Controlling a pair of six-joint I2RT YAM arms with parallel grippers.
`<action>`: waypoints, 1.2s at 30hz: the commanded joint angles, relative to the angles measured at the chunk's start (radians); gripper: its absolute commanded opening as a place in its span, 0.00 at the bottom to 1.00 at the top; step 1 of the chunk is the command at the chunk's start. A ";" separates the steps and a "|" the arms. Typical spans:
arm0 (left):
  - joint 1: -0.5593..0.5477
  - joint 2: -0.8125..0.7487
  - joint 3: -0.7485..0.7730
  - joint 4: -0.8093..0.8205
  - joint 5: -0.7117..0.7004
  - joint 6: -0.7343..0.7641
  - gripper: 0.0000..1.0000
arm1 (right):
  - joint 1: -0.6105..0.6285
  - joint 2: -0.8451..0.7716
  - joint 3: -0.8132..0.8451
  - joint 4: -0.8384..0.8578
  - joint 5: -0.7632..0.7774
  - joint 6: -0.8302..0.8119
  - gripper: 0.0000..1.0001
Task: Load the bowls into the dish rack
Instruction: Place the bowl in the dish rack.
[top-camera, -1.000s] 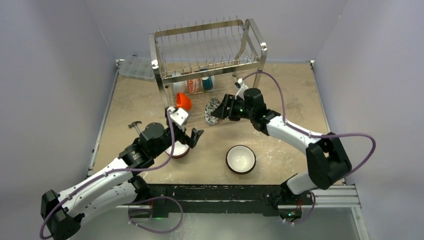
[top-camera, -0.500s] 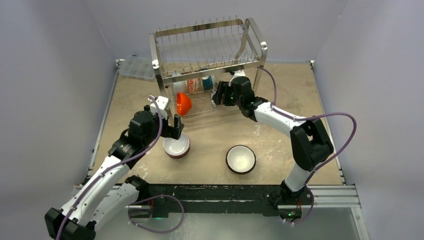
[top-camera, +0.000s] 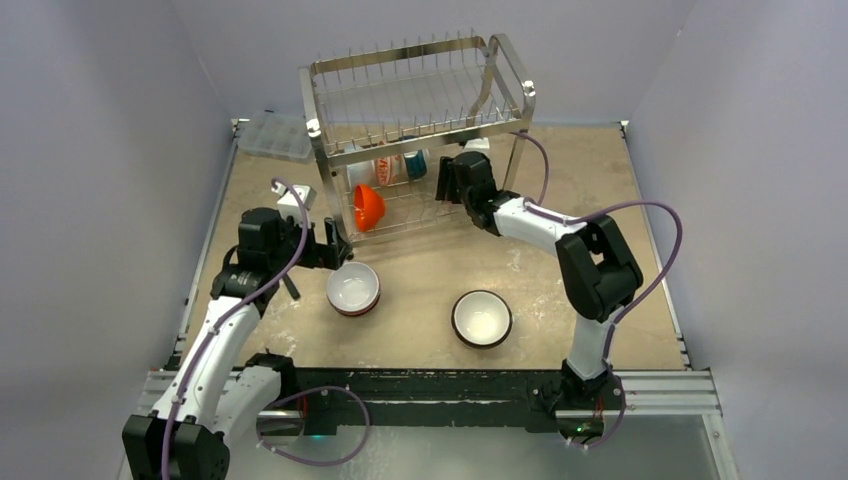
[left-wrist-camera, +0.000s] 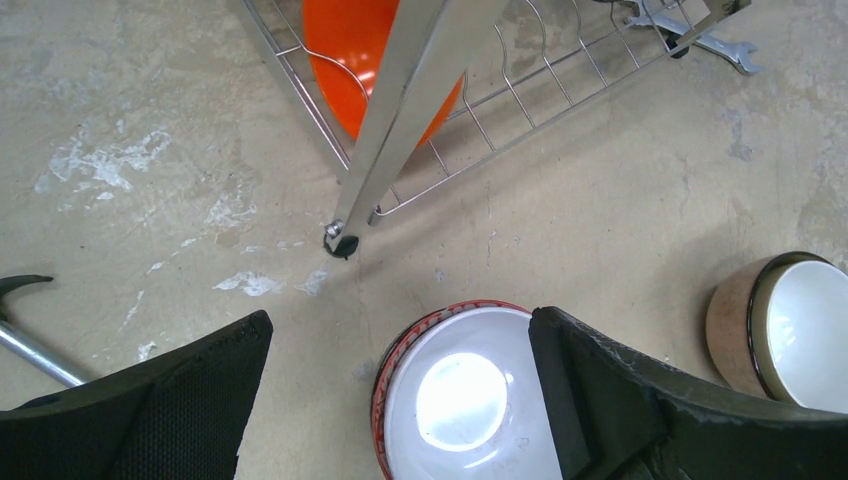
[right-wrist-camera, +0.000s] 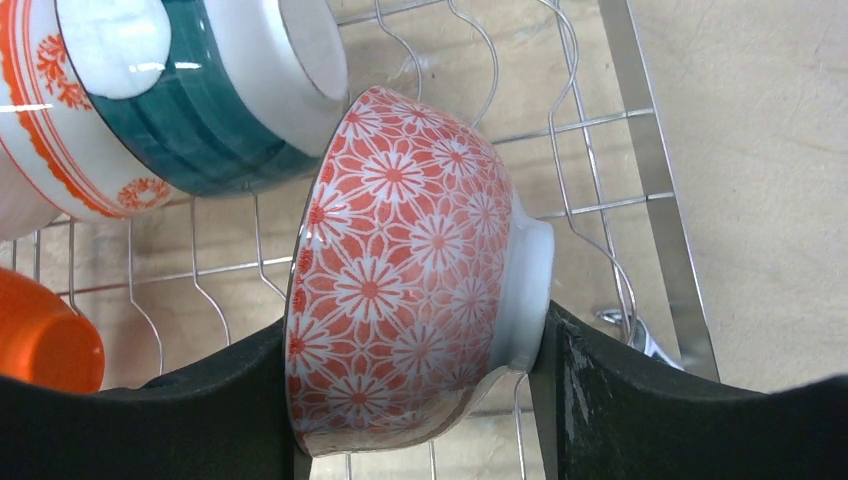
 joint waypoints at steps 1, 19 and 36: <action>0.006 -0.026 -0.019 0.036 0.039 0.017 0.99 | -0.001 -0.001 0.073 0.131 0.100 -0.058 0.00; 0.006 -0.030 -0.044 0.071 0.080 0.012 0.99 | 0.042 0.159 0.180 0.386 0.258 -0.321 0.00; 0.005 -0.030 -0.054 0.083 0.064 0.011 0.99 | 0.037 0.344 0.314 0.375 0.246 -0.498 0.00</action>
